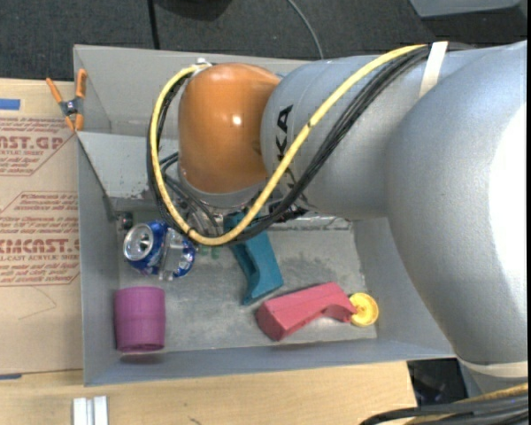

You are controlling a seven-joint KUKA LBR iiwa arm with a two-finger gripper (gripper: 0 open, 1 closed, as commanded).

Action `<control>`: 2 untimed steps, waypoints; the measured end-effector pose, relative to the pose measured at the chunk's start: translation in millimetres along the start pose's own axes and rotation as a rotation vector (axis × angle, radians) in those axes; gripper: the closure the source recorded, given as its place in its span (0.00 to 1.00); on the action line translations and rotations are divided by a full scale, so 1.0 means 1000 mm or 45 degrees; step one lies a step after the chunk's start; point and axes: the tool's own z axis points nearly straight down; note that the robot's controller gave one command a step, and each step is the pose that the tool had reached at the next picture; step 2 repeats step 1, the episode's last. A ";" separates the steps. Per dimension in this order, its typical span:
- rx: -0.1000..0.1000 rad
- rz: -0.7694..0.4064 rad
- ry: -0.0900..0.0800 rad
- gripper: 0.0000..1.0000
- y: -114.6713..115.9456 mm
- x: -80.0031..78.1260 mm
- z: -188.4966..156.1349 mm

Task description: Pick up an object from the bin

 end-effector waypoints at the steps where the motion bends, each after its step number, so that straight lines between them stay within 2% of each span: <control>1: -0.002 0.003 -0.006 1.00 0.001 0.001 -0.051; 2: -0.002 0.003 -0.006 1.00 0.001 0.001 -0.051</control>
Offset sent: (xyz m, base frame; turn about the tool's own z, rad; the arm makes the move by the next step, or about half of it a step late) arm -0.0066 0.0074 0.1090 -0.0196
